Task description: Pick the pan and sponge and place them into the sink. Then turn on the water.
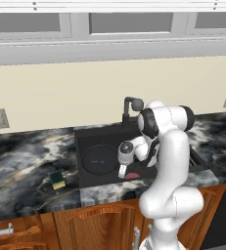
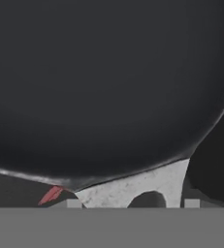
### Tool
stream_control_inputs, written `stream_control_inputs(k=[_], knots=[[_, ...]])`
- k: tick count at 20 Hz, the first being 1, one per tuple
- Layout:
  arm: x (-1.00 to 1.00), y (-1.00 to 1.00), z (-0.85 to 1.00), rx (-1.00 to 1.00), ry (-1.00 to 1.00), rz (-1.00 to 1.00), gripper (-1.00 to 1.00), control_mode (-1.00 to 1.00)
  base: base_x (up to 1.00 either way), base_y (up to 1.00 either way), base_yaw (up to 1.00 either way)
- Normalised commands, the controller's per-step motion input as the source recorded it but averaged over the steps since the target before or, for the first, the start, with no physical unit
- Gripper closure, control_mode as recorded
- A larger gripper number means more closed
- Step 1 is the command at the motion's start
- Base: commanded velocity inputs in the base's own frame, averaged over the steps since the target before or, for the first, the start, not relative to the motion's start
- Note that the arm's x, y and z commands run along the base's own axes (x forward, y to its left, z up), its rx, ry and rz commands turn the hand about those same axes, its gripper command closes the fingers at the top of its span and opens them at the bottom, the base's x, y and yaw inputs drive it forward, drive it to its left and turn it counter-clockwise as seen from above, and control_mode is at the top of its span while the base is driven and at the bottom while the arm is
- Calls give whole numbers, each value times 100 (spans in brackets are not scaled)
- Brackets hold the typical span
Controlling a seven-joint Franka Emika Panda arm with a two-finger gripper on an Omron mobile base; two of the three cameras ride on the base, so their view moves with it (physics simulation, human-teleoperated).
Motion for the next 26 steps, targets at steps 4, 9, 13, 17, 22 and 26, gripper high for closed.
stream_control_inputs(k=[4,9,13,17,22,26], knots=[[13,32,-53,0,-3,0,100,-100,0,0,0],[11,28,-38,0,-6,0,100,-100,0,0,0],[11,34,-29,-2,-6,0,-100,-100,0,0,0],[0,23,-1,-8,-4,0,-100,-100,0,0,0],[0,6,19,-7,-1,0,-100,-100,0,0,0],[0,0,46,-4,-6,-1,-100,-100,0,0,0]])
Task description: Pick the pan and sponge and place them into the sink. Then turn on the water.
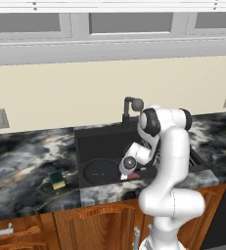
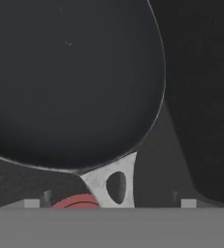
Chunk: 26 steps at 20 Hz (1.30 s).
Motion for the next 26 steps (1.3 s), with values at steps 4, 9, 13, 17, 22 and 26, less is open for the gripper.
stream_control_inputs(k=[4,9,13,17,22,26], knots=[[0,0,63,0,-10,-2,-100,-100,0,0,0],[-10,11,42,0,-9,-7,-100,-100,0,0,0],[-17,8,51,0,-11,-13,-100,-100,0,0,0],[-18,0,80,0,-15,-14,-100,-100,0,0,0],[-12,0,83,8,-15,-14,-100,-100,0,0,0],[-21,2,70,21,-11,-16,-100,-100,0,0,0]])
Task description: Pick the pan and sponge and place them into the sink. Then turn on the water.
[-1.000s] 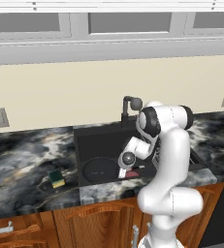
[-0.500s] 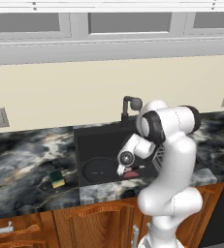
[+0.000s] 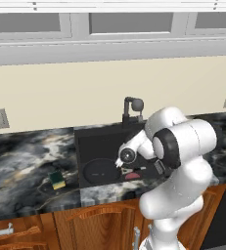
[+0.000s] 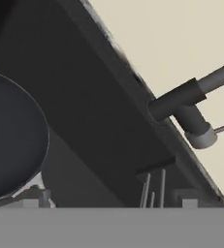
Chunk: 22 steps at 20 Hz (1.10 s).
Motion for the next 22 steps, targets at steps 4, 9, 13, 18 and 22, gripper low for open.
stream_control_inputs(k=[4,9,13,18,22], knots=[[-31,7,66,27,-7,-16,-100,-100,0,0,0],[-28,7,75,33,0,-11,-100,-100,0,0,0],[-22,12,73,34,1,-6,-100,-100,0,0,0],[-11,22,74,32,6,-3,-100,-100,0,0,0],[-3,37,69,27,12,-1,-100,-100,0,0,0]])
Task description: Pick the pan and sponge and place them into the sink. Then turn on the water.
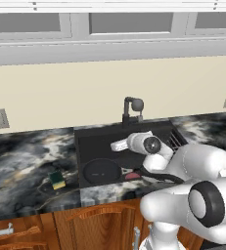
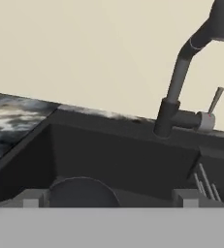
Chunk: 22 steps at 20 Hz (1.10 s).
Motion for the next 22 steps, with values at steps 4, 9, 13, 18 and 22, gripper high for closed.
stream_control_inputs(k=[4,9,13,18,22], knots=[[0,45,78,27,17,0,-100,-100,0,0,0],[0,53,87,16,23,0,-100,-100,0,0,0],[0,59,93,6,22,0,-100,-100,0,0,0],[0,56,100,0,19,0,-100,-100,0,0,0],[0,41,90,0,21,0,-100,-100,0,0,0]])
